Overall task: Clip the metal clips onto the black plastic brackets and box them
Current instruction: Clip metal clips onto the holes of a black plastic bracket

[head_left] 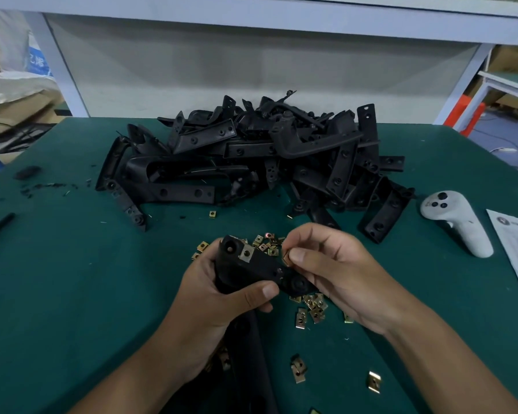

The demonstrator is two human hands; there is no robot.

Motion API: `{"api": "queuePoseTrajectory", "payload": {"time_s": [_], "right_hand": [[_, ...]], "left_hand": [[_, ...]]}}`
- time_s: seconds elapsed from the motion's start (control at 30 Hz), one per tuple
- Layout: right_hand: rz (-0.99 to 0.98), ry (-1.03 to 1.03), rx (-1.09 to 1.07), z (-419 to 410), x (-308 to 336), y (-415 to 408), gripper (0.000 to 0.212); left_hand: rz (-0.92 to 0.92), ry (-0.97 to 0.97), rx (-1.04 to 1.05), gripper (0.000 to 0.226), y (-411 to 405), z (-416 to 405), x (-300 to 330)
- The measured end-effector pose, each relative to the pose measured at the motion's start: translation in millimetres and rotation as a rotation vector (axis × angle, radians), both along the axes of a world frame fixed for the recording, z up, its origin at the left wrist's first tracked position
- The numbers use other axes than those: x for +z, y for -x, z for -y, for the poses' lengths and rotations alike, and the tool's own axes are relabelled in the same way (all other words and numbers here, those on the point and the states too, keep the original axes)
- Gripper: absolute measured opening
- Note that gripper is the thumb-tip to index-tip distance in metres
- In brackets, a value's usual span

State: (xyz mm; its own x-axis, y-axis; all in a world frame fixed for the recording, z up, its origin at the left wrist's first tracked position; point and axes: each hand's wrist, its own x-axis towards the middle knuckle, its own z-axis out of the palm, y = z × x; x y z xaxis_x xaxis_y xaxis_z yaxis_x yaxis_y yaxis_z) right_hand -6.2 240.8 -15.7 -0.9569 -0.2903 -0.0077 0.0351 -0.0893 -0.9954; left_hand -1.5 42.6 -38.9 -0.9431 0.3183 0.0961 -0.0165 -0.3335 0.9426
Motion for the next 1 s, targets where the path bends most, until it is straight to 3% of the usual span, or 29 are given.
{"api": "queuePoseTrajectory", "payload": {"time_s": [1.0], "right_hand": [[-0.209, -0.178, -0.055, -1.7, 1.0, -5.7, 0.016]], "left_hand": [[-0.011, 0.019, -0.005, 0.029, -0.7, 0.8, -3.4]]}}
